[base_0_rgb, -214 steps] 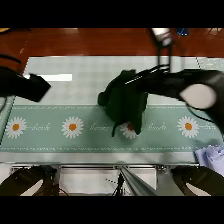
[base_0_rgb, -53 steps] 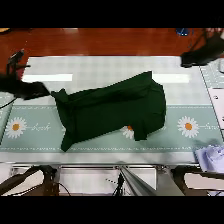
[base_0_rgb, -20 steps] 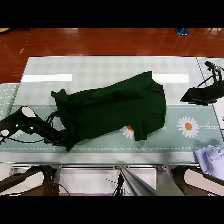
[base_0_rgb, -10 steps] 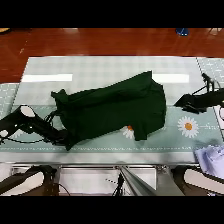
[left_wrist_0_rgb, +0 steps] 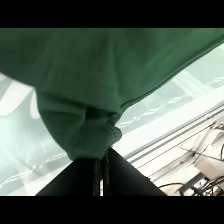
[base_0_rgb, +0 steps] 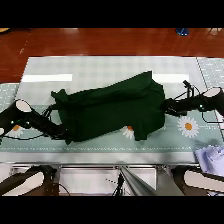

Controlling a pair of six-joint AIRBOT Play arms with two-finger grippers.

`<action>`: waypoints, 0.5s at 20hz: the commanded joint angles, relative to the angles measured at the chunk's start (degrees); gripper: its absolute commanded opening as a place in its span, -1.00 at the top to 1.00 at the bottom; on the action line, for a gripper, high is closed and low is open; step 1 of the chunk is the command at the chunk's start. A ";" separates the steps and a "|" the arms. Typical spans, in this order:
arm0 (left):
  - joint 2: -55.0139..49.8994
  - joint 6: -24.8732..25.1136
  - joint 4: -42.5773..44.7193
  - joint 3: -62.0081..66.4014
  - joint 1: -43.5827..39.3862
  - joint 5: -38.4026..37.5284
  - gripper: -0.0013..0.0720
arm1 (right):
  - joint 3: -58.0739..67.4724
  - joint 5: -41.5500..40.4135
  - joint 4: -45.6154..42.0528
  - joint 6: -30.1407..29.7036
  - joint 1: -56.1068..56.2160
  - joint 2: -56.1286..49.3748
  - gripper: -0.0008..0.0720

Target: Fold the shirts.

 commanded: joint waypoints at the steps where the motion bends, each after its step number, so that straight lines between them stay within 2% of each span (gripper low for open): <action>1: 0.07 -0.02 -1.31 2.49 -0.02 0.09 0.91 | -0.61 -3.89 -1.95 4.76 4.20 -1.99 -0.01; 3: 0.07 -0.02 -1.33 4.68 -0.02 -0.09 0.91 | -0.59 -3.69 -2.10 4.76 4.98 -2.23 0.76; 4: 0.24 -0.02 -1.33 6.21 0.00 -0.48 0.91 | -0.35 -2.89 -1.75 4.66 4.70 -1.51 0.89; 6: 1.68 -0.07 -1.33 10.36 0.00 -0.92 0.92 | 1.53 -0.37 -2.25 3.15 3.06 2.23 0.89; 10: 9.60 -2.73 -2.91 26.95 0.24 -0.76 0.92 | 11.85 4.20 0.33 0.24 -0.31 17.27 0.89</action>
